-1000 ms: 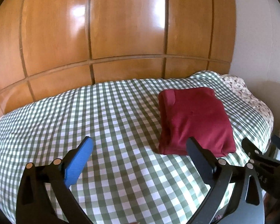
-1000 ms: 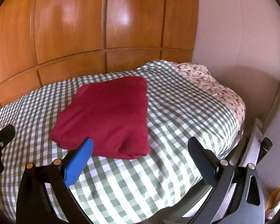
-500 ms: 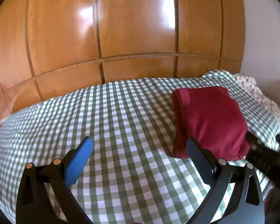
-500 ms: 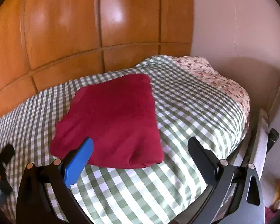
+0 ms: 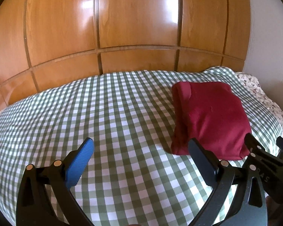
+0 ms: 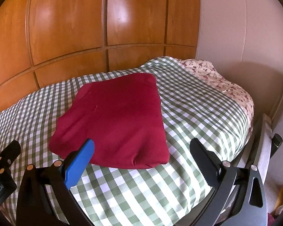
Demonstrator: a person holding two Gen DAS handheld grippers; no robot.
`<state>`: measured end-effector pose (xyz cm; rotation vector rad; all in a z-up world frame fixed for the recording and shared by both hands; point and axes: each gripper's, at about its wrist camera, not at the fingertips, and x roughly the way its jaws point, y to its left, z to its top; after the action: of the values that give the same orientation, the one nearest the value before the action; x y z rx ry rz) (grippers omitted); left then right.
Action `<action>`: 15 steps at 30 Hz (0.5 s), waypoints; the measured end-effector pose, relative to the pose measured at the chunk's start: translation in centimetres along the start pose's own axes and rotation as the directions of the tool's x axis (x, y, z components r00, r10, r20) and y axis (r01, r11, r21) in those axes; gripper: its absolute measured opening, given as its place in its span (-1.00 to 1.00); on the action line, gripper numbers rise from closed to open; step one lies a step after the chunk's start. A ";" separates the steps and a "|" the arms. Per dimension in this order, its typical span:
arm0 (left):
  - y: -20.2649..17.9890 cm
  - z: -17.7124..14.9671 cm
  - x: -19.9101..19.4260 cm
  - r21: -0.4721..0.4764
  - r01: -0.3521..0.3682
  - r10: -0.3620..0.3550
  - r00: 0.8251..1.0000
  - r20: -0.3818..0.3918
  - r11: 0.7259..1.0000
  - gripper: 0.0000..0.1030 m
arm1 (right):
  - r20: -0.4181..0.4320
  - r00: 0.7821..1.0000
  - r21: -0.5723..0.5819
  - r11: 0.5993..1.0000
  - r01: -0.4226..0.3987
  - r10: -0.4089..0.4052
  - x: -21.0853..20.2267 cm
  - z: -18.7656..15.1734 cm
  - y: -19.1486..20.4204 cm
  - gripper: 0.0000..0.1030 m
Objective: Fold small clothes
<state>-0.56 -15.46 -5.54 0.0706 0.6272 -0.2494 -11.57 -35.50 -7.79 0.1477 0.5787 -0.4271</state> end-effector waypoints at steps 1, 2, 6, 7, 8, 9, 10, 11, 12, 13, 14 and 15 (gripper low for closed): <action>0.0 0.0 -0.1 0.000 -0.002 0.002 1.000 0.003 1.000 0.92 | 0.003 1.000 0.000 1.000 -0.002 0.002 -0.1 0.0 0.0 0.96; 0.0 -0.1 -0.2 0.001 -0.003 0.003 1.000 0.007 1.000 0.92 | 0.005 1.000 0.001 1.000 -0.003 0.003 -0.2 0.0 0.1 0.96; 0.0 -0.2 -0.7 -0.004 -0.001 0.001 1.000 0.013 1.000 0.92 | 0.009 1.000 0.002 1.000 -0.010 0.010 -0.5 0.1 0.1 0.96; 0.0 -0.2 -0.7 -0.006 0.001 -0.001 1.000 0.014 1.000 0.92 | 0.011 1.000 0.001 1.000 -0.009 0.009 -0.6 0.0 0.1 0.96; 0.0 -0.1 -0.8 -0.008 0.003 -0.003 1.000 0.015 1.000 0.92 | 0.015 1.000 -0.002 1.000 -0.010 0.010 -0.7 0.0 0.1 0.96; 0.1 -0.2 -0.9 -0.009 0.004 -0.003 1.000 0.017 1.000 0.92 | 0.016 1.000 -0.004 1.000 -0.011 0.011 -0.7 0.0 0.1 0.96; 0.1 -0.2 -1.0 -0.006 0.005 -0.005 1.000 0.019 1.000 0.92 | 0.015 1.000 -0.006 1.000 -0.010 0.010 -0.8 0.0 0.1 0.96; 0.0 -0.2 -1.1 -0.004 0.006 -0.006 1.000 0.020 1.000 0.92 | 0.014 1.000 -0.006 1.000 -0.010 0.010 -0.8 0.0 0.1 0.96; 0.0 -0.3 -1.2 -0.002 0.008 -0.008 1.000 0.019 1.000 0.92 | 0.014 1.000 -0.005 1.000 -0.011 0.011 -0.8 0.0 0.1 0.96; -0.1 -0.3 -1.2 -0.001 0.011 -0.011 1.000 0.019 1.000 0.92 | 0.015 1.000 -0.006 1.000 -0.010 0.011 -0.8 0.0 0.1 0.96; -0.1 -0.3 -1.2 0.001 0.012 -0.012 1.000 0.019 1.000 0.92 | 0.015 1.000 -0.007 1.000 -0.011 0.011 -0.8 0.0 0.1 0.96; -0.1 -0.2 -1.2 0.002 0.013 -0.013 1.000 0.019 1.000 0.92 | 0.017 1.000 -0.006 1.000 -0.011 0.011 -0.8 0.0 0.1 0.96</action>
<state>-1.68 -15.29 -5.01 0.0661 0.6083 -0.2627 -12.17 -35.16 -7.31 0.1412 0.5619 -0.4152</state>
